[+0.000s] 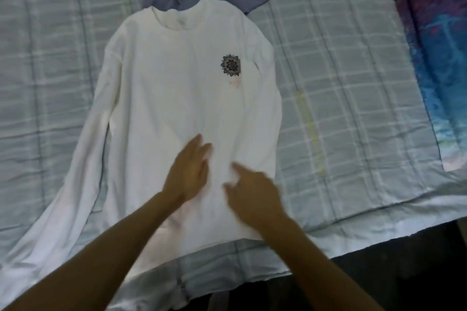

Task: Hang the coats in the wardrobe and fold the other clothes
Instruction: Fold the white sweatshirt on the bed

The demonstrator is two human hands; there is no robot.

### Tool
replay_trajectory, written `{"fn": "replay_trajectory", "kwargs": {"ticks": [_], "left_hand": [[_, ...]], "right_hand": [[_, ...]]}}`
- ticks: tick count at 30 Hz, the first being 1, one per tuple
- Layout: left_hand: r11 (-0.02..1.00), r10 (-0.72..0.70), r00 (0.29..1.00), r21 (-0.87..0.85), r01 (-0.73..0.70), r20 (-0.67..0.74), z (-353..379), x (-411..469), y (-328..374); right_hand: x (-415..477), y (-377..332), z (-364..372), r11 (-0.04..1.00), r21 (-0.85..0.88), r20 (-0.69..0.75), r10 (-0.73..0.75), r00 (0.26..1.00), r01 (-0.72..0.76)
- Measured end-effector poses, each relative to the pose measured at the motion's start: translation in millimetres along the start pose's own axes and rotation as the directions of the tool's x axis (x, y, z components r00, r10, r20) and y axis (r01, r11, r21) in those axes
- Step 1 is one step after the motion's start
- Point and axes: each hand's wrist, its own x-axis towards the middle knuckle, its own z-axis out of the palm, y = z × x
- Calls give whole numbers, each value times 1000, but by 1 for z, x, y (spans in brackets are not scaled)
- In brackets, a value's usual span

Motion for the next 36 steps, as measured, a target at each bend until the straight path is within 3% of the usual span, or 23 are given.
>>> {"fn": "replay_trajectory", "kwargs": {"ticks": [2,4,7,9,11,13,15,17,19,23,26,29,36], "left_hand": [[996,-74,993,44,79,-94,-29,-18,-32],[992,-103,978,58,115,-183,-49,-38,-61],[984,-141,961,69,161,-237,-59,-68,-86],[974,-189,930,62,219,-315,-56,-85,-95],[938,-312,849,2,346,-426,-53,-100,-101],[879,-438,748,-64,472,-499,-55,-112,-111],[795,-551,643,-100,599,-532,-61,-119,-131],[684,-676,554,-134,717,-487,-69,-124,-155],[622,-759,537,-167,765,-369,-80,-125,-174],[643,-755,648,-302,704,-99,-100,-122,-183],[671,-694,708,-239,702,129,-112,-119,-179],[731,-661,737,-102,675,141,-112,-122,-181],[690,-700,673,-19,724,238,-134,-136,-188]], "right_hand": [[-9,-40,28,993,-24,325,-102,940,116],[-8,-57,45,994,91,452,-100,886,65],[-3,-56,57,991,52,345,-132,929,121],[4,-47,57,984,-38,124,-169,978,175],[17,-34,57,972,-129,-76,-209,975,198],[35,-19,64,928,-316,-72,-232,970,199],[44,-7,81,856,-479,64,-191,980,198],[44,2,102,826,-524,100,-182,978,207],[42,4,115,827,-528,60,-194,979,196],[45,2,112,817,-540,92,-181,979,201],[47,2,108,803,-556,138,-165,977,214],[45,0,112,795,-574,122,-154,981,196],[55,11,126,834,-523,31,-188,982,176]]}}
